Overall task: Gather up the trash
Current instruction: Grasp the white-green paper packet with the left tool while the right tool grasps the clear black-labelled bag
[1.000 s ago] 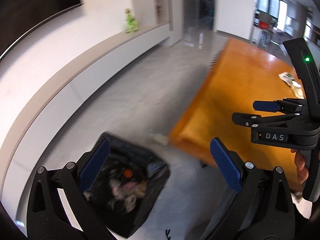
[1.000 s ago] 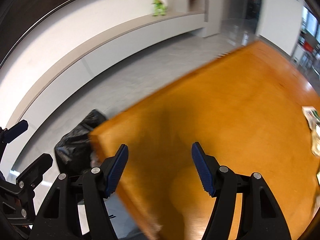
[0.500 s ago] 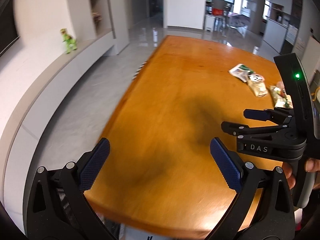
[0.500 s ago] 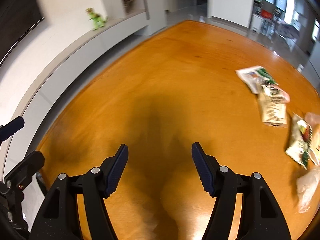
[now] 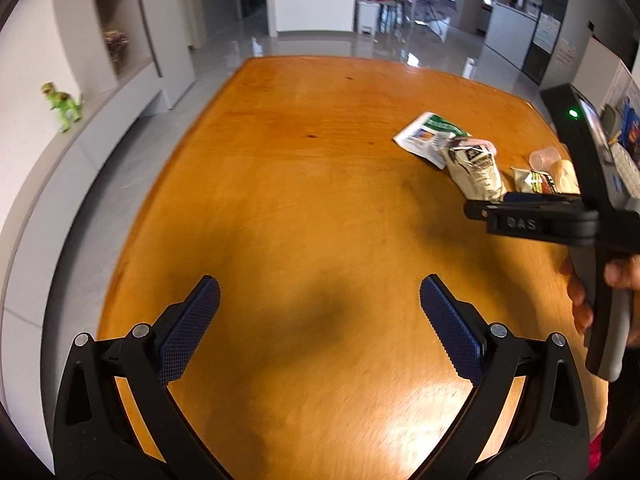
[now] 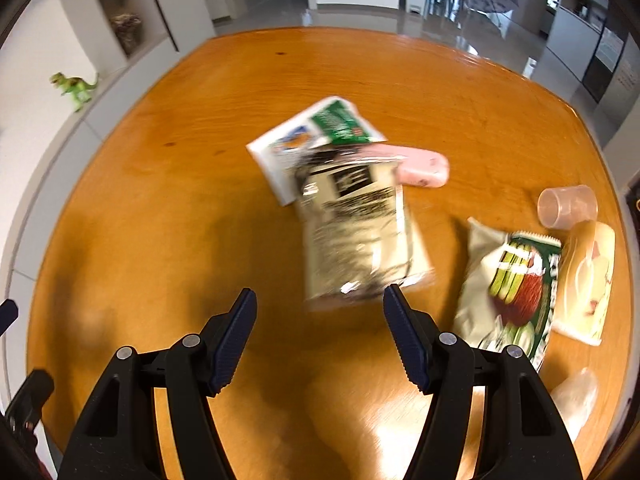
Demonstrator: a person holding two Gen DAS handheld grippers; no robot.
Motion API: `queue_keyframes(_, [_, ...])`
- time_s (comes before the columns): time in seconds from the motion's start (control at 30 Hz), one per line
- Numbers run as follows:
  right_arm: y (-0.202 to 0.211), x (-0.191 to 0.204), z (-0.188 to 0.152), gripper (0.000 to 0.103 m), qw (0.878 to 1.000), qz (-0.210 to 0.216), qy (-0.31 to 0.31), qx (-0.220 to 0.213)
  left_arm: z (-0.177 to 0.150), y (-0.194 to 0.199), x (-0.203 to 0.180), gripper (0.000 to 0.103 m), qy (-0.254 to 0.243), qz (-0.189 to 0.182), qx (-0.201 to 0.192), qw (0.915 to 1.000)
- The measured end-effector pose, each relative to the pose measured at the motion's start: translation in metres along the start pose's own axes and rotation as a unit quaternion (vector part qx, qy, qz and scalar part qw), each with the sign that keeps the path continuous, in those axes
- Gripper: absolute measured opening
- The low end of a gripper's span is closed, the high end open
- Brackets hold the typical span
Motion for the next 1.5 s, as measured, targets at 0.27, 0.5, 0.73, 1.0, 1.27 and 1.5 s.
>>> queue_keyframes(0.27, [-0.027,-0.005,0.033,0.077,0.999,-0.043,-0.004,-0.007,0.036,-0.034,-0.009,0.097,-0.023,-0.003,0.020,0.9995])
queue_keyframes(0.5, [-0.030,-0.017,0.049,0.049,1.000,-0.032,-0.001,0.002,0.066,-0.054,-0.022,0.097,-0.051,0.000,0.026,0.9984])
queue_keyframes(0.73, [-0.007,-0.030,0.046,0.029,1.000,-0.010,-0.003,0.014,0.108,-0.077,-0.045,0.097,-0.096,0.006,0.030,0.9949])
queue_keyframes(1.0, [0.003,-0.050,0.053,0.028,0.999,-0.039,-0.027,-0.002,0.140,-0.102,-0.072,0.097,-0.123,0.002,0.042,0.9916])
queue_keyframes(1.27, [-0.009,-0.059,0.056,0.027,0.998,-0.027,-0.057,0.000,0.162,-0.138,-0.098,0.081,-0.154,0.026,0.038,0.9870])
queue_keyframes(1.5, [-0.012,-0.062,0.056,0.027,0.998,-0.031,-0.060,-0.008,0.162,-0.163,-0.106,0.025,-0.172,0.021,0.043,0.9839])
Point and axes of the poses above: each gripper's, at about its wrist camera, not at the fingertips, and y roughly against the way its jaws point, x to its left, z to its top, the point moved 1 cm from there along -y, roughly the way its jaws point, and after that the axes turned 9 degrees about -y, right-handed, at the moved point
